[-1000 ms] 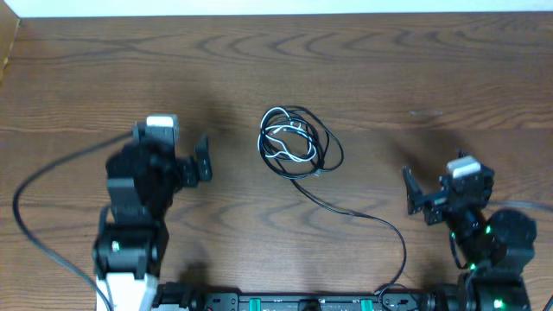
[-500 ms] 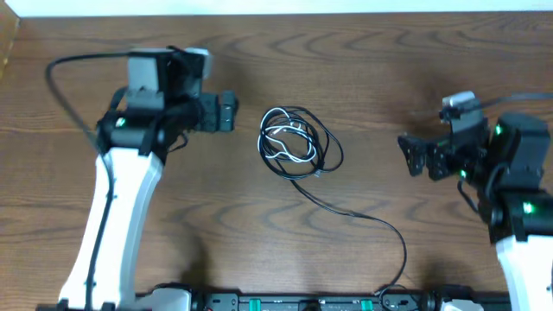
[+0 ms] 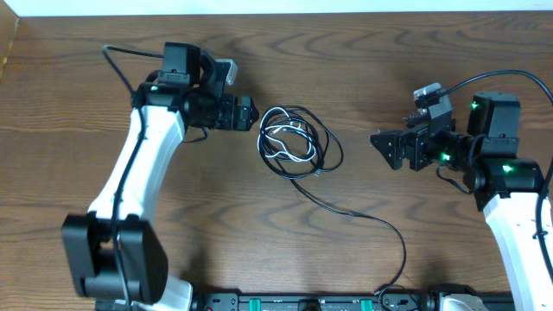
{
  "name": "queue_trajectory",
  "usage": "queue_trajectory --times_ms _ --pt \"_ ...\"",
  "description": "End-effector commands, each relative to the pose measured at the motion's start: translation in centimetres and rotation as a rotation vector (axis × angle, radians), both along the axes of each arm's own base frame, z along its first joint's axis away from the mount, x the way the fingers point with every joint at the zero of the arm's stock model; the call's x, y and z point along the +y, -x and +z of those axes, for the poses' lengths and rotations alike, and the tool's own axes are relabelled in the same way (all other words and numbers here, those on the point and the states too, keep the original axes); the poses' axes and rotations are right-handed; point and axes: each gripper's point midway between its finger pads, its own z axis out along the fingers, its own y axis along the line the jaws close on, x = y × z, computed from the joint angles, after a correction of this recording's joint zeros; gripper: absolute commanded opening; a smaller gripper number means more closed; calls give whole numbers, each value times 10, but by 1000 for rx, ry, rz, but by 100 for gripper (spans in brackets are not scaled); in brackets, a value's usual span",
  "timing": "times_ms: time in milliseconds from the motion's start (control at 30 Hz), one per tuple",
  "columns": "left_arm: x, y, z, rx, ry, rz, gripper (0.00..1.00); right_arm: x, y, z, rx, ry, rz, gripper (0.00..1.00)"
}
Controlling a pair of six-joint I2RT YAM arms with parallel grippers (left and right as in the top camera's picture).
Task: Untangle cables
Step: 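Move both grippers forward toward the tangled black and white cables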
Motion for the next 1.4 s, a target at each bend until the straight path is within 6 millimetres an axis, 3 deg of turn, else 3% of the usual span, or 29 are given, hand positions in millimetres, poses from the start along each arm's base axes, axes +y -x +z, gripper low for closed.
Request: queue_trajectory --times_ms 0,200,400,567,733,900,1100,1367 --pt "-6 -8 -22 44 -37 21 91 -1 -5 -2 13 47 -53 94" --pt "-24 -17 -56 78 -83 37 89 4 -7 -6 17 92 -79 90" --pt "-30 -22 -92 143 -83 69 72 4 -8 -7 27 87 -89 85" --pt "-36 -17 -115 192 -96 53 70 4 -10 -13 42 89 -88 84" --pt "-47 -19 -121 179 -98 30 62 4 -13 -18 49 90 -88 84" --pt "-33 -26 -126 154 -192 110 54 4 -15 -22 62 91 -88 83" --pt "-46 -27 -130 121 -190 86 44 5 -18 -27 71 93 -87 81" --pt "-37 -33 -132 100 -239 159 31 5 -19 -26 71 86 -94 81"
